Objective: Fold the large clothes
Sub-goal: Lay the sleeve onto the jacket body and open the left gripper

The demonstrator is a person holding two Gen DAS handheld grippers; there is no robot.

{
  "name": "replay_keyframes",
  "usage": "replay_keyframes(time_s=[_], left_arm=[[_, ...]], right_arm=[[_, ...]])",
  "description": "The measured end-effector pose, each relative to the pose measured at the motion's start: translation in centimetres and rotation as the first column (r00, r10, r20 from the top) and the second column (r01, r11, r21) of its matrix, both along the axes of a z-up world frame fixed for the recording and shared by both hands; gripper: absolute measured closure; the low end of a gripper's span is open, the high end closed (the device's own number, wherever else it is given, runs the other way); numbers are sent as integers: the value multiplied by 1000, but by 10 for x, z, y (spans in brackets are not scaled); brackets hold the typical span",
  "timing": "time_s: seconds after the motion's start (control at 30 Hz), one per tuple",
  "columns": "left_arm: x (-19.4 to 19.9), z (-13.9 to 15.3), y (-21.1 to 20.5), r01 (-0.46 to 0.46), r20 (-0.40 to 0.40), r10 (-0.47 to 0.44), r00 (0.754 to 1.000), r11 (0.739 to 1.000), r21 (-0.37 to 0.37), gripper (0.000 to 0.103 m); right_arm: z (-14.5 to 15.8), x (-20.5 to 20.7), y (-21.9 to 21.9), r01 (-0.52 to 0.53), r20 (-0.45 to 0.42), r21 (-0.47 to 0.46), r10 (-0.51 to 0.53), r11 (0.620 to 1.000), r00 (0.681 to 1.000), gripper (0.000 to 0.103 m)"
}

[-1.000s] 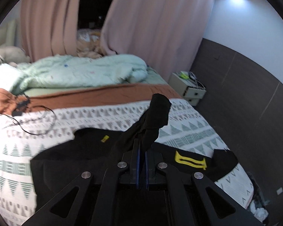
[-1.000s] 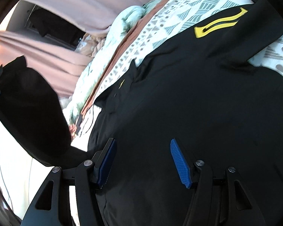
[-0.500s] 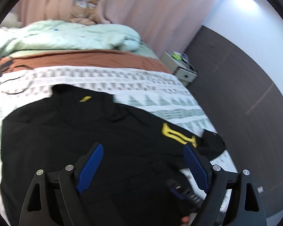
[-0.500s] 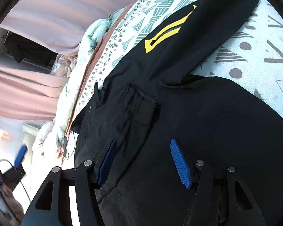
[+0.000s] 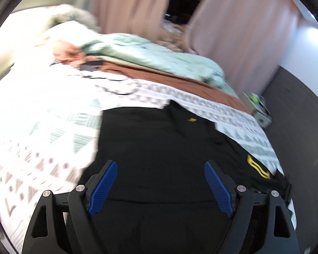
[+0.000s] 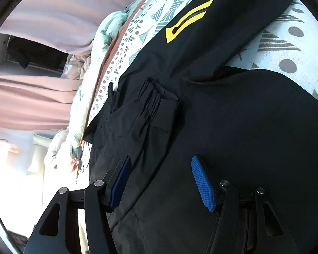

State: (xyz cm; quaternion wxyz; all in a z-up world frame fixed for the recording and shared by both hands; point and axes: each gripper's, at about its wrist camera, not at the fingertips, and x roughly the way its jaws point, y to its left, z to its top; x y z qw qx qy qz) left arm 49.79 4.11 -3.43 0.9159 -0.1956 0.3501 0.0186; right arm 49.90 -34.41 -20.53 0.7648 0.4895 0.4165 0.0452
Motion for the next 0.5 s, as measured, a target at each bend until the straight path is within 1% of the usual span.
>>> replay_keyframes(time_s=[0.1,0.17,0.3,0.37,0.43,0.5], left_arm=[[-9,-14,27,-73,-15,73,997,997,-12,26],[-7,-28,39,-97,-40,96,995,995,-10,39],[-7,-60,61,-117,-86,115,990,993,-12,42],[-3,-78,72,-134,-123,131,984,991,-12,55],[0,-96,85,-157,-161,149,976,987,-34,58],[5,-109,94,-179,-188,171,967,984,-25,59]], right_arm=[[1,3,3,-12,12,-22,12,1000,1000,43],[0,4,5,-24,14,-40,25,999,1000,43],[2,8,10,-60,25,-86,62,995,998,43],[3,11,11,-76,31,-101,80,992,996,43],[4,14,13,-86,36,-104,90,991,995,41],[2,17,15,-95,43,-106,100,990,994,37]])
